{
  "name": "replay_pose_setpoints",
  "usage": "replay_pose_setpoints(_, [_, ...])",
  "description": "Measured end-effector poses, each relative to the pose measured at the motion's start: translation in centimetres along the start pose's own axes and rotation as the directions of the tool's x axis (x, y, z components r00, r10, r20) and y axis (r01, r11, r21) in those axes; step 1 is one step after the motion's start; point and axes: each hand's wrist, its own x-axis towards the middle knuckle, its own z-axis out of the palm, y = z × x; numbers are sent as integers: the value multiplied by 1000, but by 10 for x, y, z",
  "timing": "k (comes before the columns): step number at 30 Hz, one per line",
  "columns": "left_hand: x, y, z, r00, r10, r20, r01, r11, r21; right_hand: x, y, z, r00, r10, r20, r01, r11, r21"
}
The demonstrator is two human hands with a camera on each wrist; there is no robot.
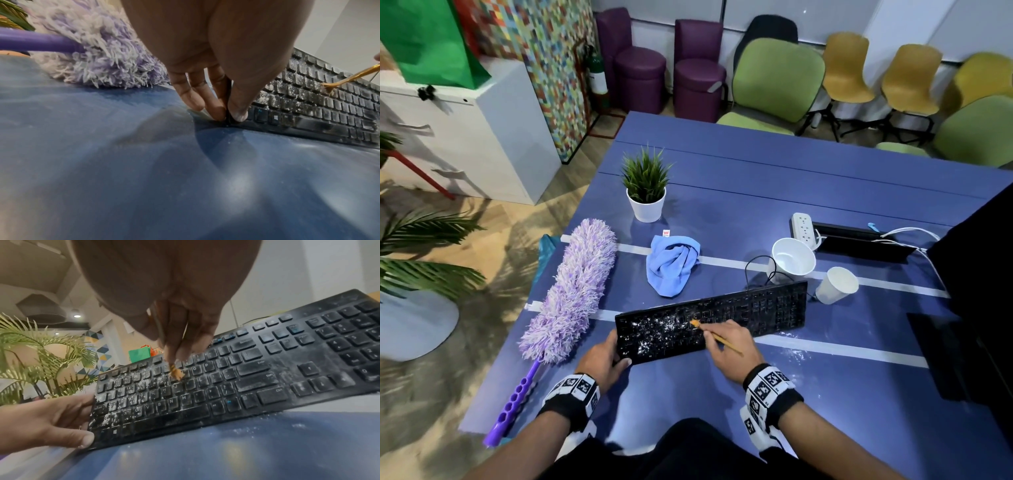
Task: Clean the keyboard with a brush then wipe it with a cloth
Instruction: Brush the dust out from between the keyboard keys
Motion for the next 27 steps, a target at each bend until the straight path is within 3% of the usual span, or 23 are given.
replay_pose_setpoints(3, [-2,1,1,1000,-6,-5,6,1000,1,1,4,1,995,63,-80,-64,998,-9])
replay_pose_setpoints(7, [0,1,-1,1000,-16,7,15,1000,15,-2,1,8,994,13,112,-13,1000,6])
replay_pose_setpoints(11, [-1,0,0,1000,-12,5,12,1000,1,-2,7,5,994,105,-26,-105,994,-2])
replay_pose_setpoints(14, [0,-2,0,1000,-9,4,9,1000,17,-3,4,6,988,40,148,-41,999,6])
replay_pose_setpoints(15, [2,-1,0,1000,-5,7,5,1000,23,-3,3,4,987,42,154,-45,999,13])
replay_pose_setpoints(19, [0,-1,3,1000,-23,0,23,999,22,-1,9,1,990,137,-23,-136,991,12])
replay_pose_setpoints(24, [1,0,1,1000,-25,2,25,1000,16,2,5,10,967,43,249,-49,999,19])
replay_pose_setpoints(27, [0,-1,1,1000,-18,5,17,1000,26,3,5,3,979,65,192,-66,998,-1])
